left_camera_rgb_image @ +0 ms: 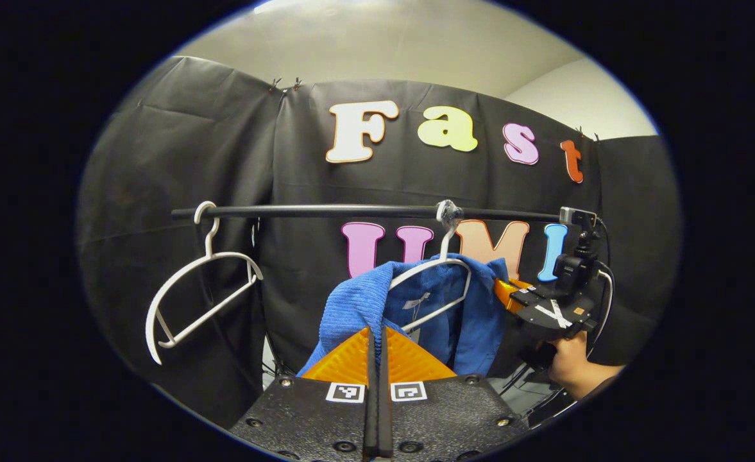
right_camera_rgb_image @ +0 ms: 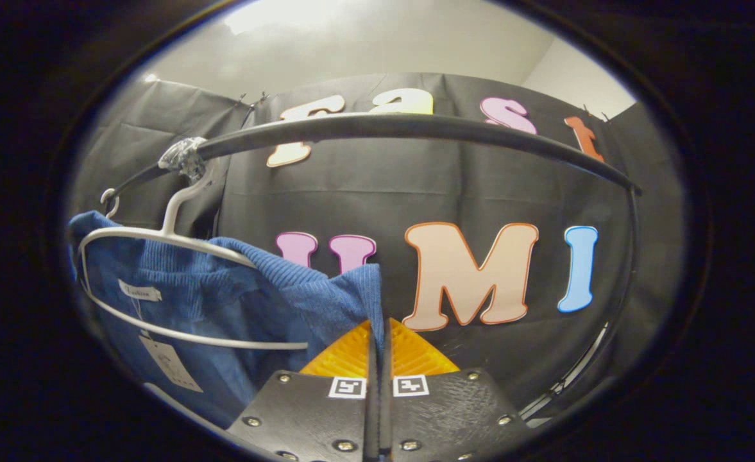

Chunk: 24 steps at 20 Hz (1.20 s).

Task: Grasp the clothes on the hanger with both hands and then place them into the laundry hamper below.

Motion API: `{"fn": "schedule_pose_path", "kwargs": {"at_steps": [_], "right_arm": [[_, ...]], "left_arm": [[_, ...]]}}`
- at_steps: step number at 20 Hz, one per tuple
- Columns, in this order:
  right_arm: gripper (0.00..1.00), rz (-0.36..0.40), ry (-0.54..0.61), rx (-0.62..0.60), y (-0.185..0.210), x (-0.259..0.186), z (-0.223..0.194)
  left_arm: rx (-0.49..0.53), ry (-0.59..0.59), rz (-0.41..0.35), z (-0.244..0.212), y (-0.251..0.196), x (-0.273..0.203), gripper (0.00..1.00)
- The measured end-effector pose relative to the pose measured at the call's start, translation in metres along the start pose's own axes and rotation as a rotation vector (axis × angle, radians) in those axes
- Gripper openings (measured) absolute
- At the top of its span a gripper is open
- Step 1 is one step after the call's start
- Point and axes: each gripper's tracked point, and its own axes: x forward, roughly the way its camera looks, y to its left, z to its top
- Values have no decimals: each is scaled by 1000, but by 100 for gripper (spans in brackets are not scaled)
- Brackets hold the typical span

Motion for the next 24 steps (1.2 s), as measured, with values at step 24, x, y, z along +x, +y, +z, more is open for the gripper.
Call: {"fn": "schedule_pose_path", "kwargs": {"at_steps": [24], "right_arm": [[1, -110, 46, -56, -12, 42, -15]], "left_arm": [[59, 45, -70, -9, 58, 20, 0]]}}
